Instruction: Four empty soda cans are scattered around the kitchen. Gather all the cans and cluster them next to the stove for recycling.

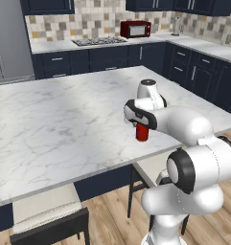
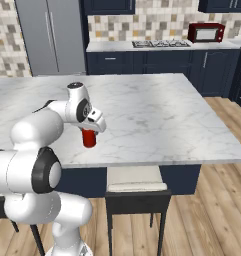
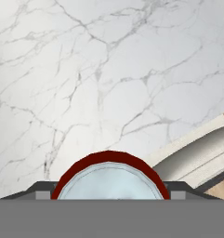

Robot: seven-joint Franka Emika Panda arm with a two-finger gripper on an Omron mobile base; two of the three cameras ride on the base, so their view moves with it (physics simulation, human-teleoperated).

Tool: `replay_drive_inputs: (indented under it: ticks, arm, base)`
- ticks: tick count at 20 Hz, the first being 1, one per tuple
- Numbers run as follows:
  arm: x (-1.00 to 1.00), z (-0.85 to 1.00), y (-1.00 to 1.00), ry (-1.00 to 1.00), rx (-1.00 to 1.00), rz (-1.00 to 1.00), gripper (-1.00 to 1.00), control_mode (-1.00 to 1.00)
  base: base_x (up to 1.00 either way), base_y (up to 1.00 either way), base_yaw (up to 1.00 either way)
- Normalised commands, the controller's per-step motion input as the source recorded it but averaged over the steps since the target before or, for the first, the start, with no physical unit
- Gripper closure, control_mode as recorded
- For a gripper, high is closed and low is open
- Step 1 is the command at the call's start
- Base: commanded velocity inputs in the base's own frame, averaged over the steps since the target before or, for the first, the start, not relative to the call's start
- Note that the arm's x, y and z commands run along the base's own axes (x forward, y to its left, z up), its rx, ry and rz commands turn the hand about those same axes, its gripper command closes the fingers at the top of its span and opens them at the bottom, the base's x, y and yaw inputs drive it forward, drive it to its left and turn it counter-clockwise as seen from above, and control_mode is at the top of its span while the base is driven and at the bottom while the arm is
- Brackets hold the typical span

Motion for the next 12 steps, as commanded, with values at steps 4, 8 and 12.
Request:
replay_drive_inputs:
  ticks: [4, 8, 12]
  arm:
    - [0.00, 0.00, 0.00, 0.00, 0.00, 0.00, 1.00, 1.00]
    - [0.00, 0.00, 0.00, 0.00, 0.00, 0.00, 1.00, 1.00]
    - [0.00, 0.00, 0.00, 0.00, 0.00, 0.00, 1.00, 1.00]
  base:
    - [-0.04, 0.00, 0.00]
    - [-0.06, -0.18, 0.00]
    - [-0.25, -0.45, 0.00]
